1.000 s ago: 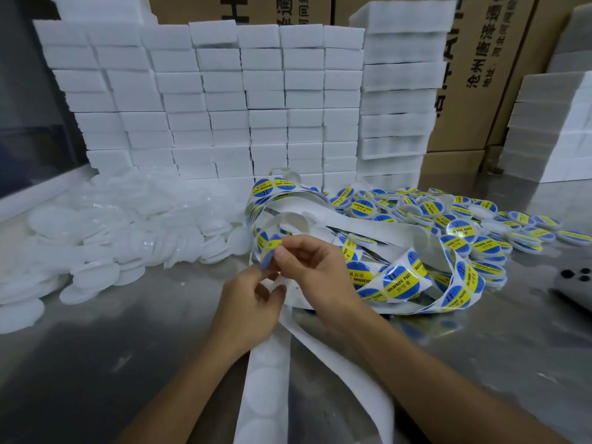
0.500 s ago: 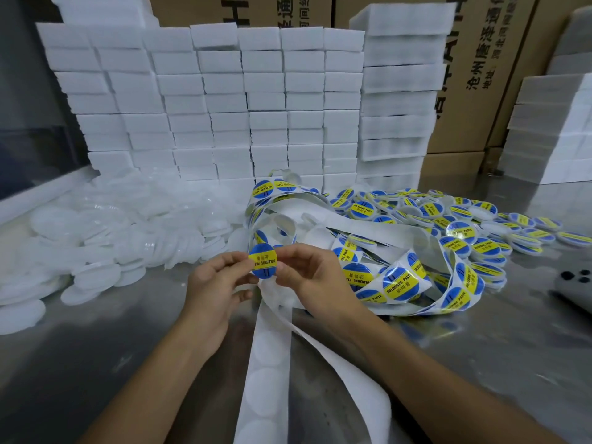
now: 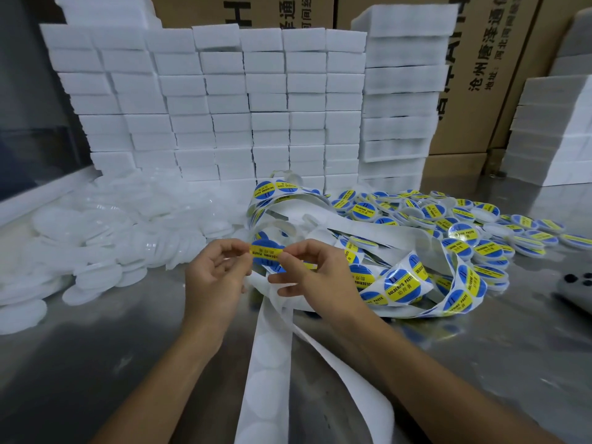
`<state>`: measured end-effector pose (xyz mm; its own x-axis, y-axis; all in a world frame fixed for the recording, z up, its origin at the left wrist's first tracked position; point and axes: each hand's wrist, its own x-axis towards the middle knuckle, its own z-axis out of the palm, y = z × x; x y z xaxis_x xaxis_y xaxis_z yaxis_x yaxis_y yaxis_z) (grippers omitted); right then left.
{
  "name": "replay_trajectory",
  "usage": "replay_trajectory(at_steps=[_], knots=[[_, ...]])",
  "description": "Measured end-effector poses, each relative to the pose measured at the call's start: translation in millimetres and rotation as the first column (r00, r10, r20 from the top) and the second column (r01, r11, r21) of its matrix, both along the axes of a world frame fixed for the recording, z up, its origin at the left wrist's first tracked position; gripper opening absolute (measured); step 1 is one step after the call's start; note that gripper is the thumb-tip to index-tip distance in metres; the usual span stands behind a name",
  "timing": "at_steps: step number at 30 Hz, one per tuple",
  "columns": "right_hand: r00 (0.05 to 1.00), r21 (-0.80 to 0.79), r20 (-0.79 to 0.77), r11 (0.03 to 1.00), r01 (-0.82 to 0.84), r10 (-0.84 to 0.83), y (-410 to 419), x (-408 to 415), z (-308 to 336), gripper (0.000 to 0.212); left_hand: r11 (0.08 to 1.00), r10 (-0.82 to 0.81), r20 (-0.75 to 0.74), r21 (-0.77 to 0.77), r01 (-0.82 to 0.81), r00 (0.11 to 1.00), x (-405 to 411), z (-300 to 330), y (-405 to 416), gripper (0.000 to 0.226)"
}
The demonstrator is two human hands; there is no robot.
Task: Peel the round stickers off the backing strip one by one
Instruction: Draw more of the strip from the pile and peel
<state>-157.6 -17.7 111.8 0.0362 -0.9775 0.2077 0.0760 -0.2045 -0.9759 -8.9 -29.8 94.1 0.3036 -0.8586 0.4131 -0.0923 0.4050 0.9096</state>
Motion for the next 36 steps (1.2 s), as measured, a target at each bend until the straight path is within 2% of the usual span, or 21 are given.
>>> replay_trajectory(at_steps=[2, 5, 7, 9, 12, 14, 17, 21, 24, 26, 29, 33, 36], knots=[[0.999, 0.019, 0.049, 1.0, -0.019, 0.018, 2, 3, 2, 0.006, 0.988, 0.151, 0.122, -0.049, -0.146, 0.981, 1, -3, -3, 0.029], [0.984, 0.039, 0.168, 0.997, -0.063, 0.056, 5, 3, 7, 0.007, 0.924, 0.383, 0.296, -0.125, -0.362, 0.875, 20, -11, -13, 0.031], [0.966, 0.024, 0.243, 0.995, -0.093, 0.085, 6, 1, 11, 0.006, 0.861, 0.473, 0.456, -0.058, -0.506, 0.754, 41, -19, -23, 0.039], [0.954, -0.006, 0.277, 0.993, -0.116, 0.113, 6, -2, 14, 0.006, 0.779, 0.512, 0.521, 0.053, -0.625, 0.682, 59, -23, -34, 0.053], [0.947, -0.005, 0.297, 0.992, -0.129, 0.125, 5, -5, 18, 0.007, 0.75, 0.473, 0.624, 0.085, -0.656, 0.622, 73, -24, -46, 0.07], [0.952, 0.011, 0.287, 0.994, -0.112, 0.104, 3, -7, 18, 0.006, 0.751, 0.404, 0.686, 0.129, -0.647, 0.605, 80, -22, -55, 0.074], [0.96, 0.018, 0.268, 0.996, -0.083, 0.075, 0, -11, 18, 0.006, 0.736, 0.341, 0.747, 0.166, -0.656, 0.571, 88, -21, -65, 0.06], [0.964, 0.048, 0.264, 0.998, -0.04, 0.026, -4, -16, 17, 0.005, 0.702, 0.415, 0.778, 0.056, -0.71, 0.471, 91, -19, -70, 0.037], [0.97, 0.054, 0.244, 0.998, -0.021, 0.007, -6, -19, 17, 0.006, 0.699, 0.482, 0.761, -0.037, -0.714, 0.433, 90, -20, -69, 0.026], [0.974, 0.056, 0.226, 0.998, -0.014, 0.001, -6, -19, 17, 0.007, 0.708, 0.528, 0.728, -0.092, -0.7, 0.438, 88, -20, -67, 0.02], [0.981, 0.049, 0.192, 0.999, -0.005, -0.005, -6, -19, 17, 0.006, 0.761, 0.561, 0.616, -0.123, -0.636, 0.552, 84, -21, -60, 0.019], [0.991, 0.046, 0.135, 0.999, 0.015, -0.022, -5, -17, 16, 0.005, 0.815, 0.535, 0.438, -0.041, -0.578, 0.722, 76, -23, -47, 0.024], [0.995, 0.043, 0.098, 0.999, 0.028, -0.032, -4, -16, 16, 0.005, 0.809, 0.57, 0.229, 0.006, -0.587, 0.789, 69, -21, -38, 0.02]])
